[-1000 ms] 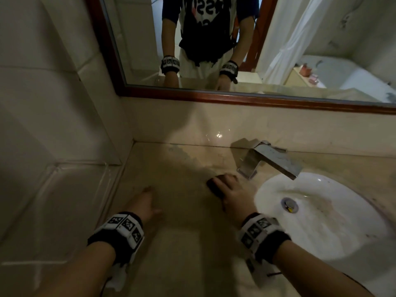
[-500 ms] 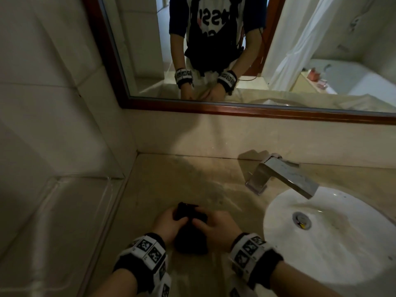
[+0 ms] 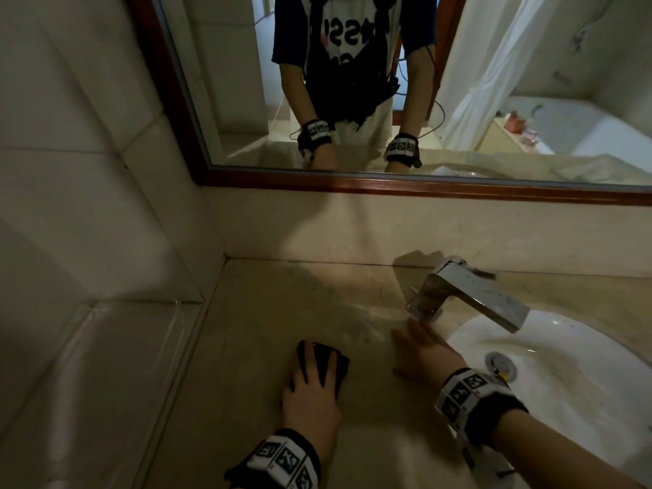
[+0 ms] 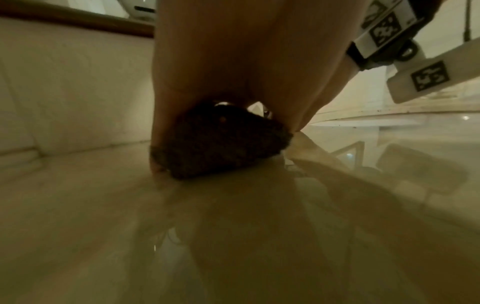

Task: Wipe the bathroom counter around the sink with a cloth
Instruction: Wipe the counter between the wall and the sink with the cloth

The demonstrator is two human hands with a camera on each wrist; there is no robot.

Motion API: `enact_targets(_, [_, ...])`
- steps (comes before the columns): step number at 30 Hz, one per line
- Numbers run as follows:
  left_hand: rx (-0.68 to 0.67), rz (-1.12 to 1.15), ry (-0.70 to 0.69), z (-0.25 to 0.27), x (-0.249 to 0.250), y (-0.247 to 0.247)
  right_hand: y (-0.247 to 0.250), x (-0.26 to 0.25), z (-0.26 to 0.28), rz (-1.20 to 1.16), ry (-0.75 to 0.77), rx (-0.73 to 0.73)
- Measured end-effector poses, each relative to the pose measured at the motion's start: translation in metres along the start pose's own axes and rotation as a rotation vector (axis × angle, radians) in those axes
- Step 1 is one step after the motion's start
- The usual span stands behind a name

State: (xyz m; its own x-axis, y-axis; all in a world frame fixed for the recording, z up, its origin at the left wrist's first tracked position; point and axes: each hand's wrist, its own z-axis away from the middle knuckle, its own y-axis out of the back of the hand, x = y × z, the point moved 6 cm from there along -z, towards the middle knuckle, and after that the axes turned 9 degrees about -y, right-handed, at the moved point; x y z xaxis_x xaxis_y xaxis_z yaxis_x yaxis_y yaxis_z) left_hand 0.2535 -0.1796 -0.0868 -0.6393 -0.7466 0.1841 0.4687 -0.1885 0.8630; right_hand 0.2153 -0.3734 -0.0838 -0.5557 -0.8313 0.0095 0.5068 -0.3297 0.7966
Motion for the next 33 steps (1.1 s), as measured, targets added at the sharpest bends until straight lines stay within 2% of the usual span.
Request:
enact_targets(6, [-0.054, -0.110, -0.012, -0.009, 0.007, 0.007, 0.000, -0.001, 0.000, 0.016, -0.018, -0.042])
enact_targets(9, [-0.054, -0.027, -0.075, -0.028, -0.007, 0.025, 0.006, -0.004, 0.001, 0.060, -0.011, -0.008])
enact_targets(13, [0.241, 0.246, -0.131, -0.058, -0.048, 0.076, 0.013, -0.010, 0.001, 0.119, -0.021, 0.001])
enact_targets(18, [0.444, 0.174, -0.095, -0.095, -0.102, 0.126, 0.014, -0.009, -0.002, 0.146, -0.001, -0.013])
enact_targets(19, [0.462, 0.174, -0.047, -0.100, -0.110, 0.129, 0.015, -0.008, -0.003, 0.146, 0.010, -0.009])
enact_targets(21, [0.419, 0.171, 0.090, -0.108, -0.125, 0.125, 0.014, -0.007, -0.004, 0.151, 0.028, -0.019])
enact_targets(23, [0.392, 0.119, 0.150, -0.113, -0.132, 0.118, 0.014, -0.006, -0.006, 0.164, 0.045, -0.035])
enact_targets(29, [0.306, 0.053, 0.092, -0.130, -0.124, 0.099, 0.013, -0.005, -0.012, 0.194, 0.034, -0.057])
enact_targets(33, [0.250, 0.009, -0.021, -0.125, -0.082, 0.092, 0.014, -0.005, -0.013, 0.207, 0.027, -0.055])
